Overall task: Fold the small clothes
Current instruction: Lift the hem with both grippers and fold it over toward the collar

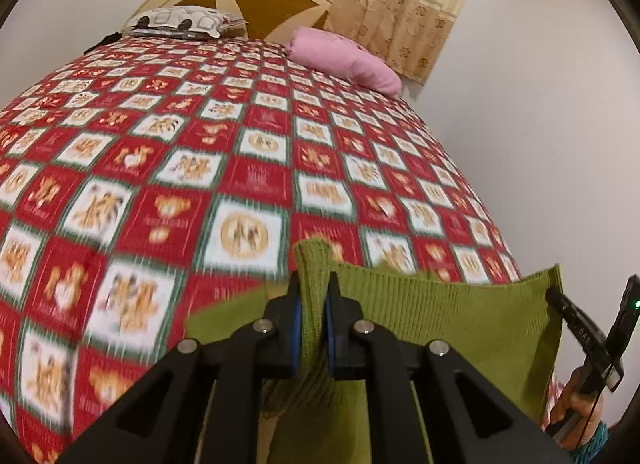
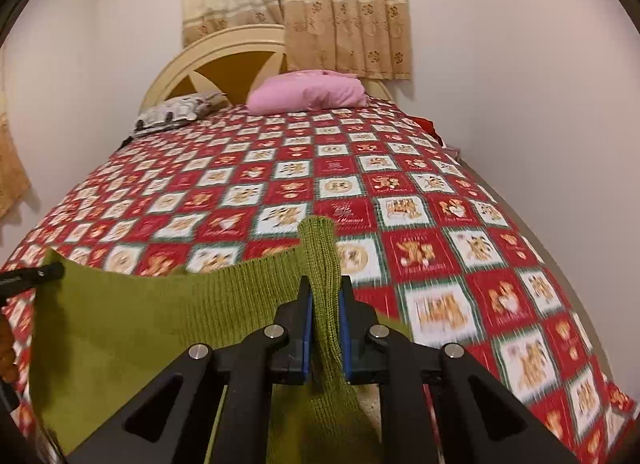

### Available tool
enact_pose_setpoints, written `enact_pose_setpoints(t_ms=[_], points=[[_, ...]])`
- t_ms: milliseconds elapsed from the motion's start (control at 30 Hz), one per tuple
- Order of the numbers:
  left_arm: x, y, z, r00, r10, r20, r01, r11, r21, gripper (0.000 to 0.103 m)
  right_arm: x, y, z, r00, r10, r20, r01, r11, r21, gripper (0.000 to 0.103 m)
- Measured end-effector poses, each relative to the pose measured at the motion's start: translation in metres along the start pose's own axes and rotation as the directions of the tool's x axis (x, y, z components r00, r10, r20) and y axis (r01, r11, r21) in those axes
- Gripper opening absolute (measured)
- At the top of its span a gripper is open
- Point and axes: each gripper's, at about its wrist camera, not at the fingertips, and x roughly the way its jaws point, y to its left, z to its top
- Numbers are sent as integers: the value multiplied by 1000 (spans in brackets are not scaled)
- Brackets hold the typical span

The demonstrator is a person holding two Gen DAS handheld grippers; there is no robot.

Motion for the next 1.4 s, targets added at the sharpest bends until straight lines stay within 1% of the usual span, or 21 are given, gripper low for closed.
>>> enact_pose_setpoints(t_ms=[100, 167, 233, 333, 533, 600, 633, 667, 700, 733, 767, 800, 833, 867, 933, 967, 1067, 1167, 1233, 1300, 1400], points=[[34, 7, 5, 999, 38, -14, -39, 999, -16, 10, 37, -4, -6, 999, -23, -36, 24, 1000, 20, 10], [59, 13, -2, 995, 93, -39, -94, 995, -18, 10, 58, -7, -17, 997, -57, -61, 58, 998, 11, 10], [81, 20, -15, 986, 147, -77, -149, 989, -16, 10, 73, -11, -27, 994, -60, -96, 61, 998, 17, 10], [80, 30, -19, 989, 126, -80, -130, 990, -59, 13, 78, -17, -28, 993, -41, -107, 45, 998, 39, 10], [80, 33, -21, 985, 143, -95, -150, 986, -71, 19, 95, -16, -32, 980, -81, -183, 88, 996, 26, 11], [81, 32, -20, 983, 154, -98, -160, 985, -65, 20, 98, -16, -32, 975, -95, -201, 100, 995, 18, 16], [81, 31, -19, 982, 161, -101, -167, 984, -59, 21, 99, -17, -33, 970, -116, -213, 122, 992, 17, 27], [82, 28, -19, 979, 173, -105, -179, 983, -50, 23, 99, -20, -32, 967, -130, -219, 139, 990, 28, 37], [81, 25, -18, 975, 193, -110, -198, 980, -33, 25, 98, -25, -32, 967, -127, -220, 141, 989, 49, 39], [81, 21, -15, 971, 213, -113, -216, 976, -16, 30, 90, -35, -30, 971, -111, -213, 134, 986, 100, 39], [73, 17, -14, 965, 238, -109, -238, 971, 14, 35, 77, -43, -30, 974, -131, -187, 159, 977, 141, 39], [62, 14, -14, 964, 251, -91, -248, 968, 37, 35, 63, -47, -30, 972, -173, -156, 199, 967, 163, 39], [49, 11, -15, 964, 257, -64, -254, 966, 57, 37, 43, -52, -32, 959, -261, -113, 278, 944, 176, 39], [36, 9, -17, 961, 272, -43, -268, 960, 78, 46, 16, -55, -35, 940, -335, -58, 340, 923, 182, 39], [14, 6, -23, 961, 275, -26, -271, 957, 100, 54, -14, -55, -41, 955, -296, -23, 295, 939, 177, 39], [-1, 5, -30, 966, 259, -17, -256, 961, 106, 54, -30, -51, -46, 968, -252, -15, 251, 954, 161, 39], [-26, -2, -52, 977, 211, -13, -208, 972, 106, 54, -62, -32, -64, 985, -172, -6, 172, 982, 81, 39], [-42, -18, -87, 988, 155, -16, -152, 981, 117, 54, -74, -11, -87, 996, -60, -64, 62, 998, 23, 39], [-44, -31, -109, 988, 156, -22, -151, 978, 147, 54, -73, 1, -102, 994, -50, -96, 50, 999, -1, 38], [-43, -43, -129, 984, 177, -31, -168, 967, 192, 54, -69, 4, -117, 991, -67, -116, 66, 998, -12, 35], [-37, -53, -150, 966, 258, 0, -250, 935, 252, 55, -60, -4, -140, 982, -68, -178, 78, 996, 50, 35]])
